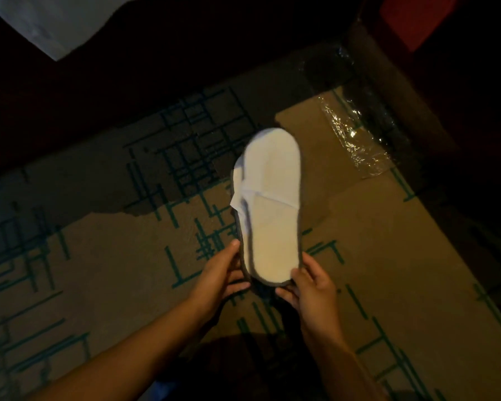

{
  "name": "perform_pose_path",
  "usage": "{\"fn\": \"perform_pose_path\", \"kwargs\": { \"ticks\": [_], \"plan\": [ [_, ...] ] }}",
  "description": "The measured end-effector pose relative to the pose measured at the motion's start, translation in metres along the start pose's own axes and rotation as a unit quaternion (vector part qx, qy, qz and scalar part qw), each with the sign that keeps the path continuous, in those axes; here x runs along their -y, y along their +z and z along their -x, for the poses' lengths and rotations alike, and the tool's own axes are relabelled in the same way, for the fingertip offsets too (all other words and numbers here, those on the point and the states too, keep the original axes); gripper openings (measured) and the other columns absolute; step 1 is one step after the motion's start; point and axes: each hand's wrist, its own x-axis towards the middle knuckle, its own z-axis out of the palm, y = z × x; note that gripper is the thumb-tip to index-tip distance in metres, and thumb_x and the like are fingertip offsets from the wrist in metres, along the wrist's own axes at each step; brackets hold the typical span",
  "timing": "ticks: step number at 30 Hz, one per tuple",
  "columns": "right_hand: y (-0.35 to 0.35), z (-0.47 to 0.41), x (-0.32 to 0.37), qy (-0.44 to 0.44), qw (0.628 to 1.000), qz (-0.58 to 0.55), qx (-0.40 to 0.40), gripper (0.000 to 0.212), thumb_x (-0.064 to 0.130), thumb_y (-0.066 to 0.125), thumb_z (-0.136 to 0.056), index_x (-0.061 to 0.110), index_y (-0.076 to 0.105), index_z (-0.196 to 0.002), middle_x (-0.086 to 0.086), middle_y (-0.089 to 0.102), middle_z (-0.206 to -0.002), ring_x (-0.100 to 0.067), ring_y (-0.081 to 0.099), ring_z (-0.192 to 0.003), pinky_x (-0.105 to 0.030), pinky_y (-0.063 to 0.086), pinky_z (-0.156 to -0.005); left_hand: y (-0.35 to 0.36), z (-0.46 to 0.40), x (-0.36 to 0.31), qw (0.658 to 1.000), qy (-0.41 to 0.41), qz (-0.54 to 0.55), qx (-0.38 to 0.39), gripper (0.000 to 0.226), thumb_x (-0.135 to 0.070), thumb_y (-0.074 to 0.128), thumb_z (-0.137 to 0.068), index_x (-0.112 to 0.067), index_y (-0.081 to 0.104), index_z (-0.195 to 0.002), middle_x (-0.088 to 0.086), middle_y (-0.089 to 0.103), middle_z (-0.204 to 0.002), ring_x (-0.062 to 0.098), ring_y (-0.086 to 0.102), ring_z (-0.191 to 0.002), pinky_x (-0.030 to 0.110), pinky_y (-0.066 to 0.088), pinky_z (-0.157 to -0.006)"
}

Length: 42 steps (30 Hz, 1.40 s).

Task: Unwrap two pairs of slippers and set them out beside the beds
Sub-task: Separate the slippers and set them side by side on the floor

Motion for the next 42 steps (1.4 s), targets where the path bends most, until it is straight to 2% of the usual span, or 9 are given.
{"fn": "perform_pose_path", "kwargs": {
  "ticks": [4, 8, 14, 16, 19, 25, 30, 36, 42],
  "plan": [
    [0.017, 0.005, -0.01, 0.045, 0.992, 0.113, 0.024, 0.029, 0.005, 0.047, -0.092, 0.018, 0.052, -0.117, 0.001, 0.065, -0.088, -0.014, 0.062, -0.072, -0.018, 0.054, -0.048, -0.002, 0.007, 0.006, 0.996, 0.064, -0.011, -0.057, 0.033, -0.006, 0.058, -0.084, -0.007, 0.056, -0.117, 0.007, 0.07, -0.102, 0.013, 0.069, -0.086, 0.025, 0.057, -0.075],
    [0.01, 0.004, 0.004, -0.024, 0.942, 0.332, -0.038, 0.036, 0.017, 0.057, -0.087, 0.016, 0.053, -0.123, -0.004, 0.062, -0.097, -0.023, 0.063, -0.084, -0.041, 0.055, -0.082, -0.013, 0.009, 0.002, 0.997, 0.044, -0.039, -0.053, 0.039, -0.002, 0.058, -0.084, -0.005, 0.052, -0.122, 0.011, 0.064, -0.113, 0.016, 0.065, -0.088, 0.019, 0.058, -0.068],
    [0.032, -0.007, 0.061, -0.457, 0.632, 0.626, 0.017, 0.071, 0.023, 0.067, -0.074, 0.03, 0.039, -0.138, -0.005, 0.038, -0.145, -0.026, 0.022, -0.14, -0.058, 0.014, -0.113, -0.047, 0.008, -0.041, 0.925, 0.045, -0.363, 0.104, 0.031, -0.009, 0.068, -0.079, -0.005, 0.063, -0.109, 0.016, 0.067, -0.107, 0.026, 0.064, -0.097, 0.045, 0.051, -0.094],
    [0.046, -0.018, 0.078, -0.472, 0.53, 0.694, 0.119, 0.071, 0.026, 0.066, -0.073, 0.034, 0.039, -0.137, 0.0, 0.03, -0.152, -0.021, 0.009, -0.145, -0.061, -0.003, -0.111, -0.052, 0.01, -0.053, 0.892, 0.059, -0.422, 0.15, 0.026, -0.007, 0.066, -0.08, -0.005, 0.066, -0.106, 0.015, 0.07, -0.105, 0.022, 0.065, -0.096, 0.04, 0.052, -0.092],
    [0.056, -0.032, 0.096, -0.348, 0.47, 0.767, 0.265, 0.056, 0.029, 0.06, -0.079, 0.038, 0.046, -0.132, 0.008, 0.042, -0.146, -0.016, 0.022, -0.142, -0.062, -0.009, -0.11, -0.053, 0.013, -0.069, 0.885, 0.084, -0.433, 0.149, 0.02, -0.012, 0.068, -0.08, -0.017, 0.07, -0.099, 0.0, 0.072, -0.096, 0.005, 0.066, -0.085, 0.027, 0.054, -0.084],
    [0.048, -0.042, 0.099, -0.193, 0.623, 0.66, 0.373, 0.037, 0.009, 0.066, -0.079, 0.016, 0.065, -0.115, -0.007, 0.069, -0.113, -0.019, 0.063, -0.102, -0.039, 0.051, -0.094, -0.051, 0.009, -0.085, 0.915, 0.087, -0.369, 0.135, 0.021, -0.016, 0.07, -0.078, -0.034, 0.067, -0.087, -0.011, 0.069, -0.097, -0.001, 0.066, -0.082, 0.029, 0.053, -0.088],
    [0.038, -0.056, 0.097, -0.102, 0.694, 0.59, 0.4, 0.014, 0.006, 0.069, -0.079, 0.014, 0.073, -0.09, 0.007, 0.07, -0.07, 0.005, 0.06, -0.06, -0.017, 0.048, -0.067, -0.053, 0.009, -0.093, 0.935, 0.043, -0.29, 0.197, 0.025, -0.012, 0.069, -0.076, -0.025, 0.069, -0.097, -0.005, 0.075, -0.094, 0.011, 0.069, -0.089, 0.023, 0.057, -0.08],
    [0.024, -0.071, 0.091, -0.075, 0.846, 0.447, 0.282, 0.019, 0.003, 0.069, -0.078, 0.019, 0.064, -0.071, 0.006, 0.062, -0.06, -0.004, 0.056, -0.056, -0.013, 0.046, -0.055, -0.06, 0.001, -0.063, 0.974, 0.039, 0.122, 0.185, 0.054, -0.056, 0.083, -0.04, -0.02, 0.074, -0.079, -0.001, 0.075, -0.077, 0.012, 0.07, -0.073, 0.026, 0.059, -0.069],
    [0.031, -0.076, 0.067, -0.043, 0.962, 0.255, 0.093, 0.018, 0.007, 0.067, -0.08, 0.019, 0.059, -0.07, -0.001, 0.061, -0.071, -0.014, 0.056, -0.063, -0.027, 0.047, -0.063, -0.005, 0.016, -0.025, 0.995, -0.023, 0.007, 0.101, 0.017, -0.009, 0.058, -0.085, -0.016, 0.058, -0.1, 0.009, 0.066, -0.103, 0.016, 0.066, -0.084, 0.026, 0.059, -0.071]
  ]
}}
